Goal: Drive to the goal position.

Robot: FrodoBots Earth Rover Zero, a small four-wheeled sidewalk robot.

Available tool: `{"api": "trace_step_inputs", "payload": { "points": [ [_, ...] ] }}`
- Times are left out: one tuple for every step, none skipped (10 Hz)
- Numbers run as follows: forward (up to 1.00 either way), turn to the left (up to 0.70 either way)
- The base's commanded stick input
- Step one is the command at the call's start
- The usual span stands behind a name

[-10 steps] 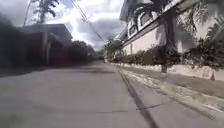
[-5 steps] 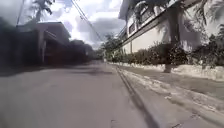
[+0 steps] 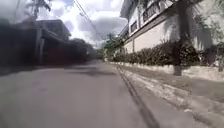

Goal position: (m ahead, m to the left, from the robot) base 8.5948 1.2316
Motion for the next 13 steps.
{"api": "trace_step_inputs", "payload": {
  "points": [
    [1.00, 0.00],
    [1.00, 0.00],
    [1.00, 0.00],
    [1.00, 0.00],
    [1.00, 0.00],
    [1.00, 0.00],
    [1.00, 0.00],
    [1.00, 0.00],
    [1.00, 0.00],
    [1.00, 0.00],
    [1.00, 0.00],
    [1.00, 0.00],
    [1.00, -0.01]
  ]
}}
